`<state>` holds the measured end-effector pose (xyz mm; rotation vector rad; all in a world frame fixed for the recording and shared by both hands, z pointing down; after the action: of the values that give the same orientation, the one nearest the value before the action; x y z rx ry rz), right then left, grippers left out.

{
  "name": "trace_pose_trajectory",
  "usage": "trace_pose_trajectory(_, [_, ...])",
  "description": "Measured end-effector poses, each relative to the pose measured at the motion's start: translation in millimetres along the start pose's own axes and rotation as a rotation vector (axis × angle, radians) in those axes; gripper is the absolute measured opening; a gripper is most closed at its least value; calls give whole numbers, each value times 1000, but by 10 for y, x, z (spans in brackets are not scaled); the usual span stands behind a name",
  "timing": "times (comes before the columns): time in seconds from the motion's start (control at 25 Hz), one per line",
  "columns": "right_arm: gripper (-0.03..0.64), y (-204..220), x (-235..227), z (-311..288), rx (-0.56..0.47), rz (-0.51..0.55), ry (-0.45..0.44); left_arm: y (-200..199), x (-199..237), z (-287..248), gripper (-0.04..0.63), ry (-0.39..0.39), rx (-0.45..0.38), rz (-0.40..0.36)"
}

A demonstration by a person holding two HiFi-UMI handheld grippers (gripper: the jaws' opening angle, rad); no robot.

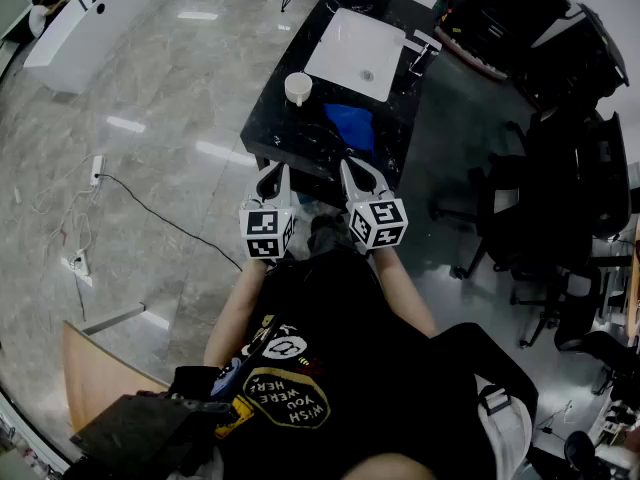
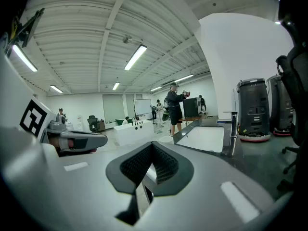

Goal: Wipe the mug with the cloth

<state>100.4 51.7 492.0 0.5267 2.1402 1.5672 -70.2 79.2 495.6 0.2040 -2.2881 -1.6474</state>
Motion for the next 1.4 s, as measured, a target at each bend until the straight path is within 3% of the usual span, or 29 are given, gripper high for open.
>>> trace_pose_trajectory(0.56, [2,44,-104,-78,6,-9,12,26,152,-48,6,-24,-10,22])
trace_pose_trajectory(0.76, [2,114,-158,-131,16,-82,-18,88,154,-83,5,-32,5,47])
trace_pose_trajectory(1.08, [2,75,-45,-278,40,-29,-18,41,273,-27,5,-19,-1,77])
trace_pose_trajectory(1.4, [25,209,-449,-567,127,16,-25,60,257,-437,6,24,28,71])
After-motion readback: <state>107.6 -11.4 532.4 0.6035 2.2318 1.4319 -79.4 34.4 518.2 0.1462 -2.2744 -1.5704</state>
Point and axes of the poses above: the fingertips, and each gripper's own axes: z backward along the fingers, x to its left, y out of its underside, the point moved 5 cm from there along z, backward along the fingers, and after that the axes turned 2 degrees about z, right-handed, at the moved point
